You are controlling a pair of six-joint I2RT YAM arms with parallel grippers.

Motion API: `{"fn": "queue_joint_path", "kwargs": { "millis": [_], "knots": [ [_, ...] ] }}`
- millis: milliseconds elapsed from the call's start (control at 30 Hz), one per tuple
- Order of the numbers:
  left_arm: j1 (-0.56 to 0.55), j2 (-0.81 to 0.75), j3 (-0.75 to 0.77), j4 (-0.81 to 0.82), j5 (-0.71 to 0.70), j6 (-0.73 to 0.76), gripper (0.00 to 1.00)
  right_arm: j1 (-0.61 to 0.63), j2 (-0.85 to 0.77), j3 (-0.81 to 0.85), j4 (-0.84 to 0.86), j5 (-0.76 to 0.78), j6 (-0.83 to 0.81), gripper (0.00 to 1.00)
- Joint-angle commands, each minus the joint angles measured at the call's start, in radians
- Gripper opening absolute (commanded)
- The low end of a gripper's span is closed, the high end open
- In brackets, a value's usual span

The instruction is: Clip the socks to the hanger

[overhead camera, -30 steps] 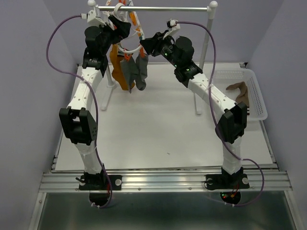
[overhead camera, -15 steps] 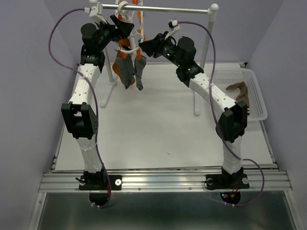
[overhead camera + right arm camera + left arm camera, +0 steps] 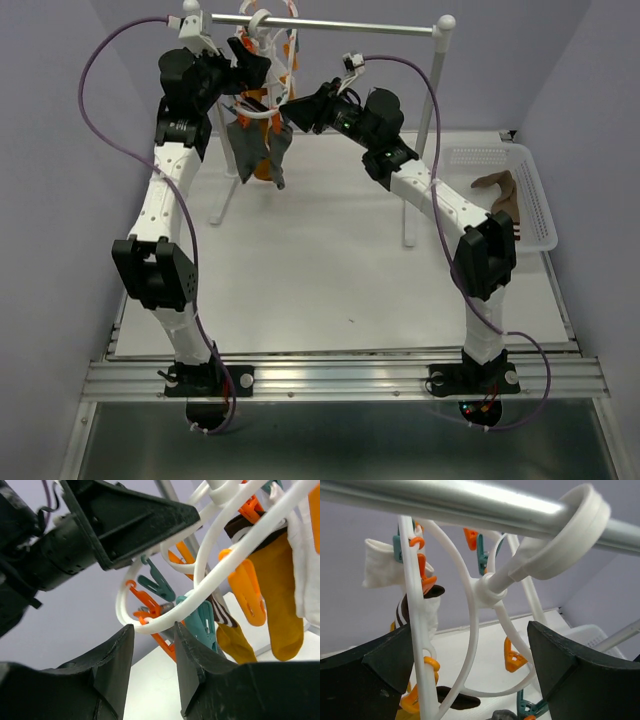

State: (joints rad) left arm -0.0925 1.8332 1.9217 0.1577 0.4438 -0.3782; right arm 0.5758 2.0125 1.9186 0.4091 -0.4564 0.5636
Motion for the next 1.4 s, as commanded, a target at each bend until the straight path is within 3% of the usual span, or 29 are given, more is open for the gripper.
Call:
{"fn": "queue_joint_path", "kwargs": {
  "millis": [0, 233, 400, 600, 733, 900, 1133, 1367],
  "knots": [
    [-0.007, -0.164, -0.003, -0.076, -0.114, 0.145, 0.99, 0.039, -0.052, -0.012, 0.086, -0.056, 0.016, 0.44],
    [0.004, -0.290, -0.075, -0.086, -0.093, 0.171, 0.99, 0.067, -0.034, -0.006, 0.146, -0.076, 0.045, 0.46],
    [0.004, -0.367, -0.145, -0.072, -0.165, 0.182, 0.99, 0.079, -0.029, -0.006, 0.181, -0.053, 0.056, 0.46],
    [0.005, -0.504, -0.302, -0.004, -0.206, 0.171, 0.99, 0.119, 0.008, 0.036, 0.180, 0.001, 0.033, 0.47],
    [0.005, -0.572, -0.407, 0.058, -0.218, 0.148, 0.99, 0.119, 0.023, 0.063, 0.145, 0.115, 0.035, 0.47],
    [0.005, -0.611, -0.461, 0.066, -0.238, 0.133, 0.99, 0.160, 0.069, 0.129, 0.132, 0.220, -0.017, 0.47],
    [0.004, -0.637, -0.489, 0.069, -0.214, 0.125, 0.99, 0.220, 0.111, 0.160, 0.111, 0.225, -0.123, 0.50],
    [0.004, -0.676, -0.564, 0.109, -0.237, 0.125, 0.99, 0.240, 0.164, 0.230, 0.042, 0.225, -0.128, 0.50]
  ]
}}
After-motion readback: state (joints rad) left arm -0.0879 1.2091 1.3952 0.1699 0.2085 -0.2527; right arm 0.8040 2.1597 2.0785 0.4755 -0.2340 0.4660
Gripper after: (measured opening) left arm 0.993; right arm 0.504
